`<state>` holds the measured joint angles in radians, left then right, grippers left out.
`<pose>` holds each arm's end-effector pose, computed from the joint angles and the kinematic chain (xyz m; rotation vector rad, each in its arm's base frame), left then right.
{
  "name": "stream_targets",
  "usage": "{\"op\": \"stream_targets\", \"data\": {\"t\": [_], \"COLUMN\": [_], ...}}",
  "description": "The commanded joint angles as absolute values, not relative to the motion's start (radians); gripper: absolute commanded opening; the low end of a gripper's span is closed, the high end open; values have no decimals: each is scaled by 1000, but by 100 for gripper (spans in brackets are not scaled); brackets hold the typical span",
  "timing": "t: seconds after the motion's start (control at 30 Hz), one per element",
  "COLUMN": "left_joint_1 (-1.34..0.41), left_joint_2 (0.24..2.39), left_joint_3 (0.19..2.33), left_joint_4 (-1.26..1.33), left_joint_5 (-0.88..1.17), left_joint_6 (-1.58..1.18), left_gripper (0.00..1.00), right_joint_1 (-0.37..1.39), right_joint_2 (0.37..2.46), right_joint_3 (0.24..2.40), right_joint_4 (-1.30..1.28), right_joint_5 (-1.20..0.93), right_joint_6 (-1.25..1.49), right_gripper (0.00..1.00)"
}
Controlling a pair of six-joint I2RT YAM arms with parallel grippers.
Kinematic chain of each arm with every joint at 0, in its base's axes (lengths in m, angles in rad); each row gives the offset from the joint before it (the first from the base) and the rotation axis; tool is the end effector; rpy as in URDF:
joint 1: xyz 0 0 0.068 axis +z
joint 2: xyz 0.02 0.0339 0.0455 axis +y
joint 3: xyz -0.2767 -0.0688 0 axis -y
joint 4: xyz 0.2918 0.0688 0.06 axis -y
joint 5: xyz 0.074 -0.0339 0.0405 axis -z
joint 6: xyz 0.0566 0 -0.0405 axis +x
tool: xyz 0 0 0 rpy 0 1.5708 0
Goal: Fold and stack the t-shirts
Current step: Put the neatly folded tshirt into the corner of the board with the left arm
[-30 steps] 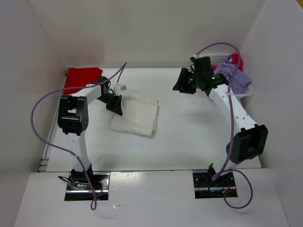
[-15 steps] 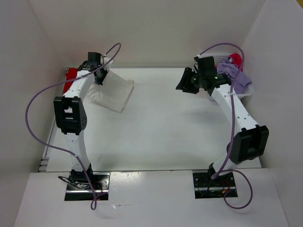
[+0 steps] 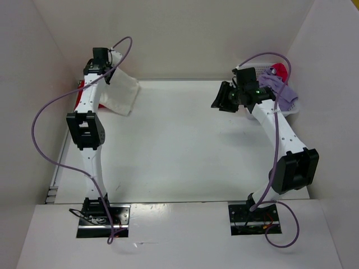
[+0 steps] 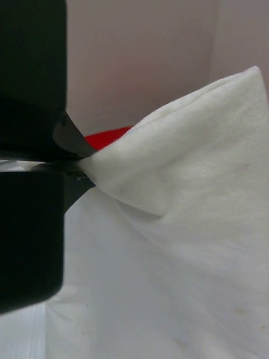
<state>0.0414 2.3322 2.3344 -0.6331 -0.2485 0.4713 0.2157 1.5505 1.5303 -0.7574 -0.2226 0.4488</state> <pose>0.6055 0.0390 0.2984 0.3376 2.2101 0.5569 0.3875 0.0977 0.3536 0.1674 2.3950 0.5809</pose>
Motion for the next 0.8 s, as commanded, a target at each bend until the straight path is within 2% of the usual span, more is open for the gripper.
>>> {"op": "stream_targets", "data": {"t": [0.0,0.27,0.53,0.57,0.6,0.63,0.67,0.77], "left_joint_1": [103,182,236,236,247,258,258,279], "left_joint_2": [2373,2600,2698,2712,2712,2721,2721,2734], "left_joint_3": [2533,2902,2948,2948,2948,2948,2948,2948], "left_joint_4": [-690,-873,-864,-855,-844,-844,-830,-801], "left_joint_5": [-253,-216,-262,-274,-299,-317,-340,-426], "left_joint_6": [466,457,434,434,423,423,414,414], "left_gripper": [0,0,2,6,31,46,50,53], "right_joint_1": [207,207,207,207,207,207,207,207], "right_joint_2": [1539,1575,1617,1617,1617,1617,1617,1617], "right_joint_3": [1537,1578,1608,1618,1618,1629,1629,1638], "right_joint_4": [-790,-818,-847,-856,-856,-856,-867,-877], "right_joint_5": [-216,-207,-227,-227,-227,-227,-227,-207], "right_joint_6": [428,428,428,428,428,428,428,419], "right_gripper": [49,49,51,53,53,55,55,55]}}
